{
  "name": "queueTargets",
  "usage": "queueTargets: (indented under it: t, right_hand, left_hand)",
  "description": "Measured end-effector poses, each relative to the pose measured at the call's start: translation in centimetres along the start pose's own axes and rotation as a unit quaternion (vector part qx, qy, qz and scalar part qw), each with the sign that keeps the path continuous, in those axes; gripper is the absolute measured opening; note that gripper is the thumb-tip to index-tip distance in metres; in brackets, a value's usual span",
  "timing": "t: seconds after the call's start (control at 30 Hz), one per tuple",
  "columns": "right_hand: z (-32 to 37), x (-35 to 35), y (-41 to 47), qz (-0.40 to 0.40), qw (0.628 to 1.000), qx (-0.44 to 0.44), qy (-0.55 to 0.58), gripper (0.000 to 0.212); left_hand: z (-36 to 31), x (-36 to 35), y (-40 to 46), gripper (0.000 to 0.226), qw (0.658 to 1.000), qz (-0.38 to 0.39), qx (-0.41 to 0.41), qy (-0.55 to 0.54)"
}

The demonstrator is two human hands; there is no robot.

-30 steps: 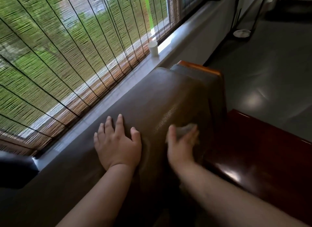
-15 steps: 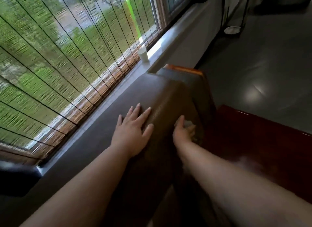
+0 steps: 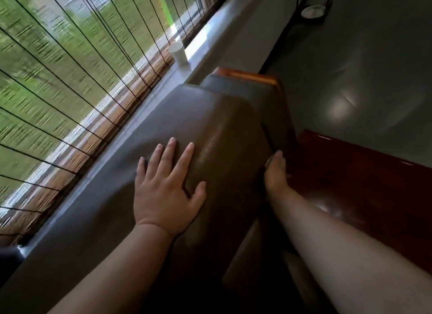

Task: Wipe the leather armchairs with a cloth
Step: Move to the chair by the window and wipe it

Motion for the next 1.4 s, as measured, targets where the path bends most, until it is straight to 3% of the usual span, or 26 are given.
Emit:
queueTargets:
  t: [0.07, 0.17, 0.27, 0.33, 0.37, 0.43, 0.5, 0.57, 0.7, 0.83, 0.93, 1.03, 1.13, 1.23, 1.3, 1.4]
  right_hand:
    - [-0.7, -0.3, 0.7, -0.031, 0.999, -0.01, 0.025, 0.06]
    - [-5.5, -2.9, -6.0, -0.013, 1.0, -0.008, 0.014, 0.065]
    - [-7.9, -3.2, -9.5, 0.067, 0.997, -0.023, -0.011, 0.075]
    - [-6.5, -1.9, -6.2, 0.097, 0.995, -0.004, -0.01, 0.053]
    - [-6.7, -1.5, -2.8, 0.063, 0.998, -0.017, 0.022, 0.052]
    - [-5.6, 0.0, 0.8, 0.004, 0.996, -0.094, 0.003, 0.078]
    - [-3.4, -0.5, -1.4, -0.003, 0.992, -0.13, 0.003, 0.087]
    - [-1.8, -2.5, -7.8, 0.011, 0.998, -0.06, -0.002, 0.075]
    - [-1.8, -5.4, -21.1, 0.11, 0.993, 0.047, -0.022, 0.081]
    - [5.0, -2.6, -14.6, 0.073, 0.99, 0.113, -0.026, 0.082]
    - [8.4, -1.8, -11.4, 0.05, 0.993, 0.106, -0.015, 0.078]
    - [5.3, -4.3, -20.2, 0.13, 0.947, 0.275, -0.103, 0.096]
    - [0.7, -4.0, -26.7, 0.25, 0.905, 0.305, -0.16, 0.102]
    - [3.4, -3.3, -21.9, 0.183, 0.93, 0.29, -0.136, 0.095]
    - [6.7, -3.1, -17.2, 0.104, 0.965, 0.22, -0.096, 0.085]
    - [6.9, -3.8, -17.0, 0.079, 0.975, 0.185, -0.099, 0.083]
  left_hand:
    - [0.0, -0.4, 0.1, 0.082, 1.0, 0.001, -0.001, -0.001]
    - [-0.2, -0.6, -0.3, 0.082, 1.0, 0.006, -0.005, -0.001]
    - [-0.3, -0.4, -0.1, 0.081, 1.0, 0.003, -0.005, -0.004]
    - [-0.4, -0.3, -0.2, 0.081, 1.0, -0.005, -0.004, -0.01]
    - [-0.4, -0.3, -0.1, 0.081, 1.0, -0.01, -0.003, -0.014]
    - [-0.4, -0.4, -0.2, 0.081, 1.0, -0.012, -0.004, -0.017]
    - [-0.1, -0.5, -0.3, 0.081, 1.0, -0.016, 0.0, -0.015]
    - [-0.1, -0.6, -0.2, 0.08, 1.0, -0.014, -0.001, -0.012]
    - [-0.2, -0.6, -0.2, 0.079, 1.0, -0.019, -0.002, -0.019]
    - [0.0, -0.5, -0.4, 0.071, 0.999, -0.019, -0.006, -0.038]
    - [0.2, -0.5, -0.1, 0.068, 0.999, -0.02, -0.006, -0.043]
    - [0.6, -0.8, -0.5, 0.067, 0.999, -0.007, -0.008, -0.046]
    - [0.5, -0.7, -0.5, 0.065, 0.998, 0.0, -0.011, -0.058]
    - [0.3, -0.4, 0.0, 0.064, 0.997, -0.011, -0.011, -0.071]
    - [0.4, -0.7, 0.0, 0.064, 0.998, -0.005, -0.012, -0.068]
    - [0.4, -1.1, -0.2, 0.063, 0.998, -0.005, -0.013, -0.066]
Point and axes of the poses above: each hand's wrist, its own y-axis towards the middle knuckle, its own x-axis out of the back of the hand, z = x × y, the point moved 4 cm from there along y, towards the middle knuckle, and after that the axes turned 3 degrees about x, right-handed, at the moved point
